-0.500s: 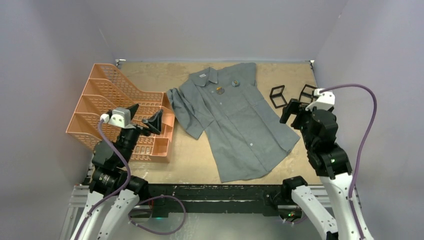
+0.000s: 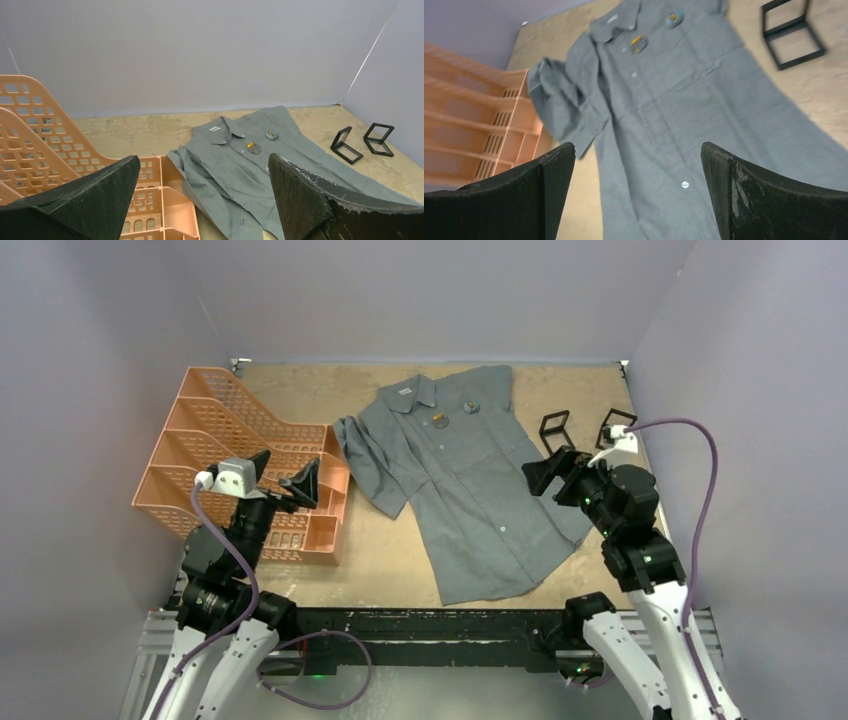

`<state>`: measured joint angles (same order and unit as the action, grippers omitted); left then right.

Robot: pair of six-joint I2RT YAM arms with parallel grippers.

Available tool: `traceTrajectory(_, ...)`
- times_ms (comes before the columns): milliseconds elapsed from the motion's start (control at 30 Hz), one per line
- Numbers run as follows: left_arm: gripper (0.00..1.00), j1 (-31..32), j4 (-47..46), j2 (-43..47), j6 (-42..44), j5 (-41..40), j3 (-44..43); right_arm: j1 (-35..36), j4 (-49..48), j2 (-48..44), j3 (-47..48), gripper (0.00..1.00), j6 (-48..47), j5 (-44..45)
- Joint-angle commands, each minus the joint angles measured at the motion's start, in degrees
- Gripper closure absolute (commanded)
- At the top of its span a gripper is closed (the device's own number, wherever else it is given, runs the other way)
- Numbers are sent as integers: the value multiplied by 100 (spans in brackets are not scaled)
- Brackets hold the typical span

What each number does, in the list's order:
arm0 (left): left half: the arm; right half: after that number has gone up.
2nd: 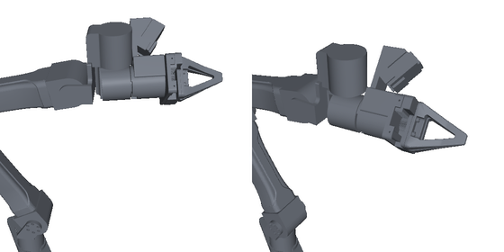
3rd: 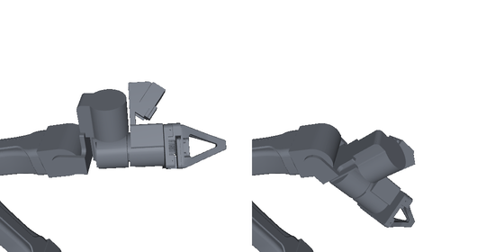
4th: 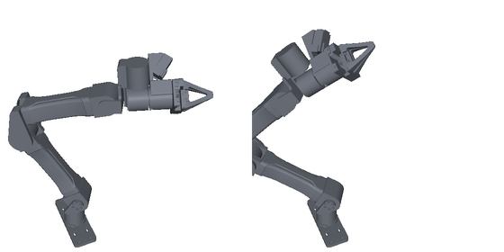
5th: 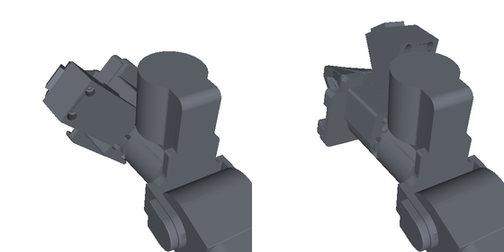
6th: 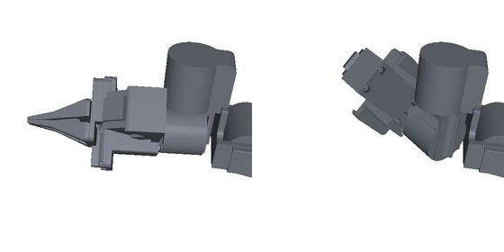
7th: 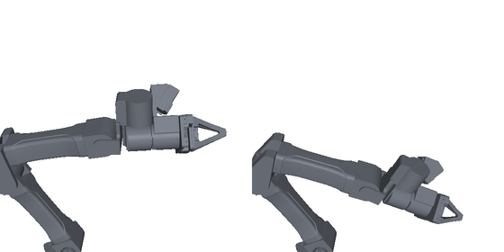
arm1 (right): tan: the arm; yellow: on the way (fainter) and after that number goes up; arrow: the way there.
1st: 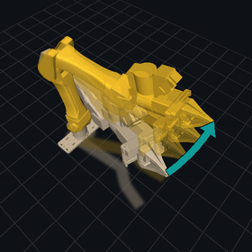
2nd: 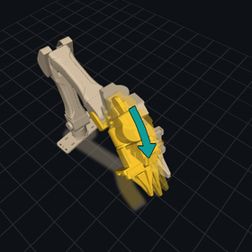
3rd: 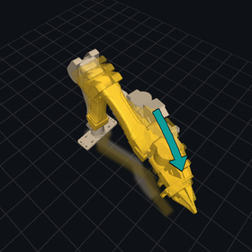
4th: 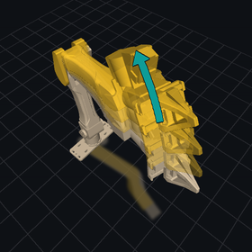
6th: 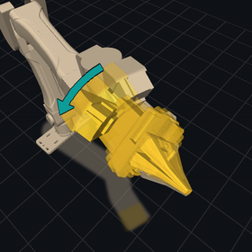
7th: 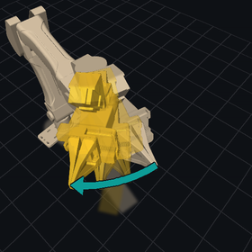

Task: Remove the brooch from the garment
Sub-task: Move the clothes to the center of the board.

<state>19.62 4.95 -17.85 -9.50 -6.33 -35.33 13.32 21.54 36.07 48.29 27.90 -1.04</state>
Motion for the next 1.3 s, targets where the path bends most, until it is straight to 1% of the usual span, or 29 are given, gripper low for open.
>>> traceTrajectory(0,1,-11,-63,86,-83,-119,-98,-14,-1090,464,-291,2,183,-1145)
traceTrajectory(133,1,-17,1,102,-71,-165,-119,1,-1583,1287,-473,2,76,-1546)
traceTrajectory(300,1,-43,85,182,-93,-236,-135,119,-2462,2046,-601,2,-89,-1377)
traceTrajectory(367,1,-61,108,230,-97,-259,-150,334,-2718,2479,-537,2,-164,-1201)
traceTrajectory(433,1,-63,121,275,-105,-266,-150,851,-2880,2919,-369,2,-299,-776)
traceTrajectory(500,1,-62,128,312,-112,-277,-152,1336,-2922,3396,-108,2,-427,-266)
traceTrajectory(667,1,-50,151,364,-162,-307,-153,2383,-2844,4695,697,10,-757,672)
traceTrajectory(833,2,-46,159,415,-169,-351,-143,3162,-2443,5843,1786,12,-1178,1208)
traceTrajectory(1000,1,-27,185,502,-176,-413,-149,3616,-2173,7021,2749,12,-1458,1373)
traceTrajectory(1133,2,-19,196,509,-176,-485,-148,3803,-1970,7649,3401,11,-1572,1412)
traceTrajectory(1267,2,0,193,497,-189,-477,-143,3845,-1946,8197,3839,7,-1596,1423)
